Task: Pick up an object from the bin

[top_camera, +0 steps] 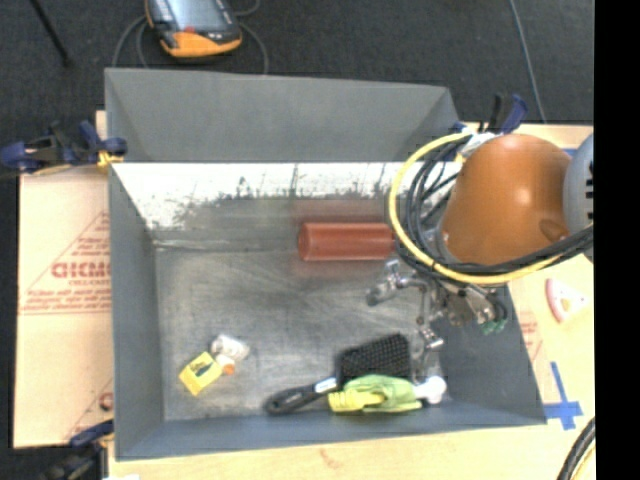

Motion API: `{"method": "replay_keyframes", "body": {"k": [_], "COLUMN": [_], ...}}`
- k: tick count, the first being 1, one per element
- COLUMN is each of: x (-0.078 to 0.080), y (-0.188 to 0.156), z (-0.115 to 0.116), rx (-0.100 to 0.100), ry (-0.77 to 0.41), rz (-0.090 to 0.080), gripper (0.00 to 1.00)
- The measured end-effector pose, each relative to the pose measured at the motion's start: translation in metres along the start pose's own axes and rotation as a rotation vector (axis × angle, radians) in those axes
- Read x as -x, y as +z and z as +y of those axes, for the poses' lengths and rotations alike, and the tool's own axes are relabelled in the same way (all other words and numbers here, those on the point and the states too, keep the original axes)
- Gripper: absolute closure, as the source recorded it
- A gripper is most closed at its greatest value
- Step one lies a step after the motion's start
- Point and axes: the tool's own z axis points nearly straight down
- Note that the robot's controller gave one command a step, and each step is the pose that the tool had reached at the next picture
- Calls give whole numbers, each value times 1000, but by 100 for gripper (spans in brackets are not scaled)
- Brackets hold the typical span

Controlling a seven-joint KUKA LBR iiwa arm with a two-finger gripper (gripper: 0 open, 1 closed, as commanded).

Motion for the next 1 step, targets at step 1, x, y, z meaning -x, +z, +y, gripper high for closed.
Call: {"method": "replay_keyframes", "body": {"k": [1], "x": [4], "y": [37], "z": [10], "rx": [-3], "ry": [-82], "rz": [-5], "gripper": [0]}}
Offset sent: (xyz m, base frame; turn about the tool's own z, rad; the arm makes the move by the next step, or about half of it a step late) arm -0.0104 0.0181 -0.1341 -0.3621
